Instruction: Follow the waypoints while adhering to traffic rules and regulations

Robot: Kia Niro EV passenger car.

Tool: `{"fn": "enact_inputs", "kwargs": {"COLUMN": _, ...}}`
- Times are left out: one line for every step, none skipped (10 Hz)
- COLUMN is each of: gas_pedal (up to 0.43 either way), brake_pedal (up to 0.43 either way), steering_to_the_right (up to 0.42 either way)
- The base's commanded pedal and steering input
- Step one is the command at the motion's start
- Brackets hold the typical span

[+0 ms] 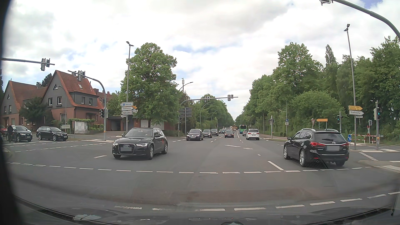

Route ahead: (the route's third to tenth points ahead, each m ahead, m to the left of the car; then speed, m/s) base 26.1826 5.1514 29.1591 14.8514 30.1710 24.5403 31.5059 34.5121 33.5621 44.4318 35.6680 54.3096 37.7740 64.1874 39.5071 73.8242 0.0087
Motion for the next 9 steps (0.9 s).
{"fn": "enact_inputs", "kwargs": {"gas_pedal": 0.0, "brake_pedal": 0.0, "steering_to_the_right": 0.008}}
{"fn": "enact_inputs", "kwargs": {"gas_pedal": 0.0, "brake_pedal": 0.0, "steering_to_the_right": 0.008}}
{"fn": "enact_inputs", "kwargs": {"gas_pedal": 0.0, "brake_pedal": 0.0, "steering_to_the_right": 0.008}}
{"fn": "enact_inputs", "kwargs": {"gas_pedal": 0.0, "brake_pedal": 0.0, "steering_to_the_right": 0.008}}
{"fn": "enact_inputs", "kwargs": {"gas_pedal": 0.0, "brake_pedal": 0.0, "steering_to_the_right": 0.008}}
{"fn": "enact_inputs", "kwargs": {"gas_pedal": 0.0, "brake_pedal": 0.0, "steering_to_the_right": 0.008}}
{"fn": "enact_inputs", "kwargs": {"gas_pedal": 0.0, "brake_pedal": 0.0, "steering_to_the_right": 0.008}}
{"fn": "enact_inputs", "kwargs": {"gas_pedal": 0.0, "brake_pedal": 0.0, "steering_to_the_right": 0.008}}
{"fn": "enact_inputs", "kwargs": {"gas_pedal": 0.0, "brake_pedal": 0.0, "steering_to_the_right": 0.008}}
